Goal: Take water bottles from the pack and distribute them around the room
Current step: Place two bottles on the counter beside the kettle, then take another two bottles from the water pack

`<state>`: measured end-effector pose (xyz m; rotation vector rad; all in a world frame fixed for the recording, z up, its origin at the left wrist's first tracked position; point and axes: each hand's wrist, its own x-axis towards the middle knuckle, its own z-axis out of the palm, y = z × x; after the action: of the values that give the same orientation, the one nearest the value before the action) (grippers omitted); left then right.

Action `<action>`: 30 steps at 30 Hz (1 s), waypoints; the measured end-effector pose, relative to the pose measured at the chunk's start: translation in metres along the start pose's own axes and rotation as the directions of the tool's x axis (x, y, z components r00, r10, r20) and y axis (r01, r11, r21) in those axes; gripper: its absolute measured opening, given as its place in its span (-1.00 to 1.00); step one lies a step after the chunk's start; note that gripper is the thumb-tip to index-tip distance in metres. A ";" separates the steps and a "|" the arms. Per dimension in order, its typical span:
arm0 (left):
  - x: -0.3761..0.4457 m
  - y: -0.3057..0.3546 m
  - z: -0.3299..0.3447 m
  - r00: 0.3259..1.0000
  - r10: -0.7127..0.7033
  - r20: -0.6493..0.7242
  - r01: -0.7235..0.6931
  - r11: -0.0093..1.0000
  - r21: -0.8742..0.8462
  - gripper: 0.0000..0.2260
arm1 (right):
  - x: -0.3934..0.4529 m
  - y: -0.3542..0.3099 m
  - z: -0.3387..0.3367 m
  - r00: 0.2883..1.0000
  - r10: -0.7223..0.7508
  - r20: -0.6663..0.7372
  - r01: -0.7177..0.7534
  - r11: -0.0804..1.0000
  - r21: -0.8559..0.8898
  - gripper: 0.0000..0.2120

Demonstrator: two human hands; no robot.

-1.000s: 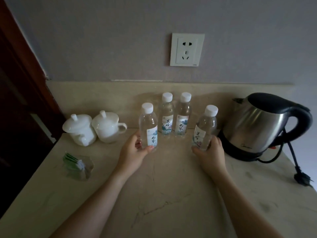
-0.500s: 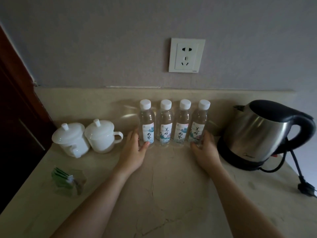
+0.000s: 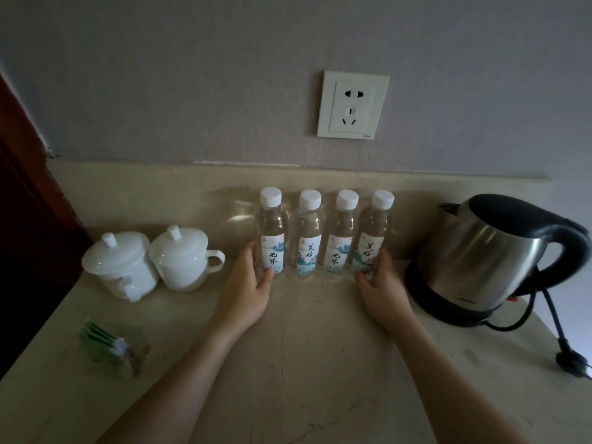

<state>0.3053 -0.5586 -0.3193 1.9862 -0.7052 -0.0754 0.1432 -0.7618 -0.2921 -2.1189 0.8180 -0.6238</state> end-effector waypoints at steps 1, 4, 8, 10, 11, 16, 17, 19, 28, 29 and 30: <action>0.000 -0.001 0.001 1.000 0.001 0.000 -0.001 1.000 -0.001 -0.53 | 0.000 0.000 0.000 1.000 0.001 0.003 -0.001 1.000 -0.002 -0.50; 0.001 -0.003 0.003 1.000 0.004 0.000 -0.004 1.000 0.009 -0.52 | 0.003 0.002 0.000 1.000 0.005 0.018 -0.005 1.000 -0.008 -0.49; 0.001 -0.001 0.003 1.000 0.007 -0.011 -0.007 0.999 0.036 -0.48 | 0.002 0.001 0.000 1.000 0.001 0.023 -0.001 1.000 0.002 -0.48; -0.001 0.002 0.002 1.000 -0.010 -0.016 0.011 0.999 0.049 -0.38 | 0.000 -0.003 -0.001 0.999 0.000 0.039 -0.001 1.000 0.017 -0.46; -0.003 0.005 0.002 1.000 -0.023 -0.018 0.023 0.999 0.045 -0.30 | -0.002 -0.005 -0.002 0.999 0.000 0.043 -0.001 0.999 0.037 -0.44; -0.036 0.032 -0.002 0.997 -0.002 -0.083 0.012 0.993 0.116 -0.29 | -0.033 -0.018 -0.010 0.992 0.130 0.003 -0.129 0.983 0.132 -0.17; -0.047 0.039 -0.004 0.993 0.040 -0.110 -0.030 0.995 0.095 -0.34 | -0.045 -0.023 -0.008 0.992 0.124 -0.022 -0.119 0.983 0.143 -0.20; -0.070 0.062 -0.012 0.974 0.144 -0.175 -0.140 0.990 0.037 -0.47 | -0.066 -0.037 -0.003 0.995 0.020 -0.096 -0.004 0.987 0.164 -0.31; -0.190 0.154 -0.141 0.718 0.322 -0.617 -0.190 0.944 0.270 -0.80 | -0.159 -0.187 0.033 0.809 -0.579 0.102 0.442 0.713 0.544 -0.67; -0.212 0.152 -0.161 0.691 0.319 -0.649 -0.138 0.939 0.314 -0.81 | -0.177 -0.204 0.042 0.768 -0.624 0.146 0.438 0.676 0.593 -0.69; -0.236 0.150 -0.181 0.663 0.301 -0.685 -0.071 0.937 0.343 -0.84 | -0.196 -0.220 0.050 0.722 -0.668 0.183 0.436 0.644 0.629 -0.70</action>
<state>0.1045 -0.3472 -0.1586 1.9616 -0.3835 0.9679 0.1195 -0.4867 -0.1785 -1.8249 -0.2912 -0.6059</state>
